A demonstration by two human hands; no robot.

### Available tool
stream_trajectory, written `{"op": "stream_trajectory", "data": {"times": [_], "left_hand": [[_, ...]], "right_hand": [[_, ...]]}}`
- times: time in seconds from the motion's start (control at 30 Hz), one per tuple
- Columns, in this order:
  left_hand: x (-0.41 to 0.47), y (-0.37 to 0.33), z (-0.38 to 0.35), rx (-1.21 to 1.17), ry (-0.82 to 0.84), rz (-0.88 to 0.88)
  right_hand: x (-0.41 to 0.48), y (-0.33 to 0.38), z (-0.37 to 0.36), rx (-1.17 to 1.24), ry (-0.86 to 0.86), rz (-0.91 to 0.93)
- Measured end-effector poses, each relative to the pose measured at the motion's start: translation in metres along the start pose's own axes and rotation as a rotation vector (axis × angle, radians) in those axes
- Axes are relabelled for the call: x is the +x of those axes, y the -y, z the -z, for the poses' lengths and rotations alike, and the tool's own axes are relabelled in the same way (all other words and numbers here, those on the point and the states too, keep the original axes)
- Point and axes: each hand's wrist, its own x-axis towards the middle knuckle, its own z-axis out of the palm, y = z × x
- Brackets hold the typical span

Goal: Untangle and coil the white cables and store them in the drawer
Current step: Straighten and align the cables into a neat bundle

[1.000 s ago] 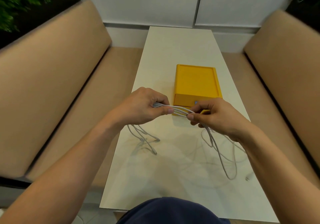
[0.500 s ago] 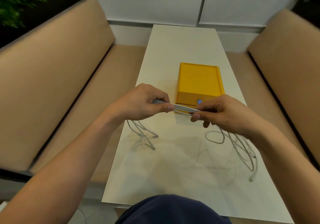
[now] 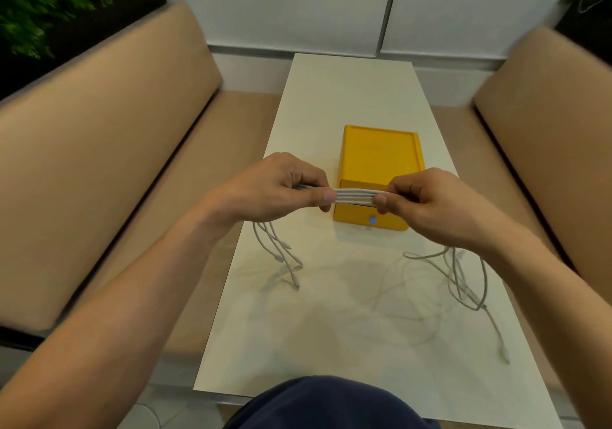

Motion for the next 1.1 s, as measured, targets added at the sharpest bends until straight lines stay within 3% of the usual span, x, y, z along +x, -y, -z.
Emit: {"op": "stream_trajectory", "data": {"times": [0.1,0.23,0.4,0.67,0.93,1.1], "left_hand": [[-0.004,0.002,0.006,-0.096,-0.007,-0.008],[-0.007,0.007,0.008,-0.168,0.012,0.013],[-0.01,0.009,0.007,-0.132,0.032,-0.061],[-0.011,0.008,0.01,-0.025,0.066,-0.097],[-0.01,0.008,0.006,0.045,0.008,-0.091],[-0.015,0.016,0.007,-0.004,0.038,-0.085]], "right_hand": [[-0.005,0.007,0.003,-0.025,0.0,0.06],[-0.014,0.016,0.007,0.18,0.096,0.129],[-0.011,0.012,-0.002,0.17,-0.056,0.116],[-0.014,0.015,0.002,0.45,0.042,0.11],[-0.01,0.015,0.002,0.176,-0.034,0.068],[-0.014,0.018,0.0,0.357,0.061,0.094]]}}
